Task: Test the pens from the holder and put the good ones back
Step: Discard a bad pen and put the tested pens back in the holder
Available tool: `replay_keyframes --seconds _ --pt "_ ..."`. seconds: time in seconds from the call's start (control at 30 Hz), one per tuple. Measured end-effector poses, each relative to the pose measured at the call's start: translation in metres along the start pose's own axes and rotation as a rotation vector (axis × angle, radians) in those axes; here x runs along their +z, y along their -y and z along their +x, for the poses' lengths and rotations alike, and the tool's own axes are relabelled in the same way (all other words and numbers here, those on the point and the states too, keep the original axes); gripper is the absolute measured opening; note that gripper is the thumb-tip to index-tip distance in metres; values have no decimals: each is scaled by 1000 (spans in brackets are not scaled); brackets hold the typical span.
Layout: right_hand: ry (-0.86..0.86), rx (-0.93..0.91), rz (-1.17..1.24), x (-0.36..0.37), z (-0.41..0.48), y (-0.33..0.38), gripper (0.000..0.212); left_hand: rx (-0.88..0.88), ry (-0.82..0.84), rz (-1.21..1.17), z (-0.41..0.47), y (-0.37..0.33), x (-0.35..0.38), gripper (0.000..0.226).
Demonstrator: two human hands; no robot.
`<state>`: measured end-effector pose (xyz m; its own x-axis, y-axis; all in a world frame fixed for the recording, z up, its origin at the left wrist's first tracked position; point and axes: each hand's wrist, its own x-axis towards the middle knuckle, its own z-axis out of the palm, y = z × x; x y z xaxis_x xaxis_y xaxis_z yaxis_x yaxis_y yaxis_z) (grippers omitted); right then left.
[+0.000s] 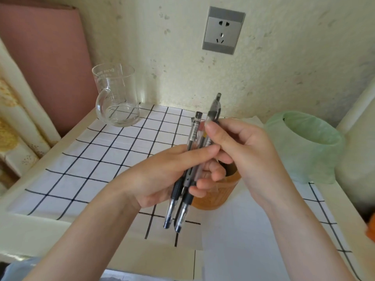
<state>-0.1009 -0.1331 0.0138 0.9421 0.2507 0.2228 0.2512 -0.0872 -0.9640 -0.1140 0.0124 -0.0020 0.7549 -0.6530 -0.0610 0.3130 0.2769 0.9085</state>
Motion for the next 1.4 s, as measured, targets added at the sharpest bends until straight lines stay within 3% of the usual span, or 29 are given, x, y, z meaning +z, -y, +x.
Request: replay_keyframes --seconds 0.13,0.23,0.37,0.47,0.67,0.8,0.9,1.0,1.17,1.27,1.4 --pt "-139 7 123 -2 1 0 17 -24 9 46 -1 -3 1 36" --pt "-229 -41 85 -6 4 -5 22 -66 32 72 -2 -2 0 33" --pt "5 28 101 -9 5 -8 20 -68 8 29 -2 -1 -2 20" --pt "46 -5 109 -6 5 -7 17 -65 -3 36 -1 -1 -3 21" --pt "-158 -123 190 -2 7 -10 12 19 -113 95 0 -1 -5 41" --pt "-402 -275 260 -18 10 -2 6 173 -393 33 -3 -10 -21 36" --pt "-501 -356 94 -19 10 -3 9 255 -575 -153 -5 -14 -26 27" --pt "-435 -405 -65 -11 8 -10 8 264 -613 -165 -3 -13 -21 23" --pt "-243 -490 -445 -2 5 -18 45 214 -690 -279 3 -10 -14 34" --pt "-128 -455 -668 3 5 -26 37 220 -740 -346 3 -9 -14 48" --pt "-112 -405 -624 0 7 -29 23 266 -727 -361 3 -7 -14 41"
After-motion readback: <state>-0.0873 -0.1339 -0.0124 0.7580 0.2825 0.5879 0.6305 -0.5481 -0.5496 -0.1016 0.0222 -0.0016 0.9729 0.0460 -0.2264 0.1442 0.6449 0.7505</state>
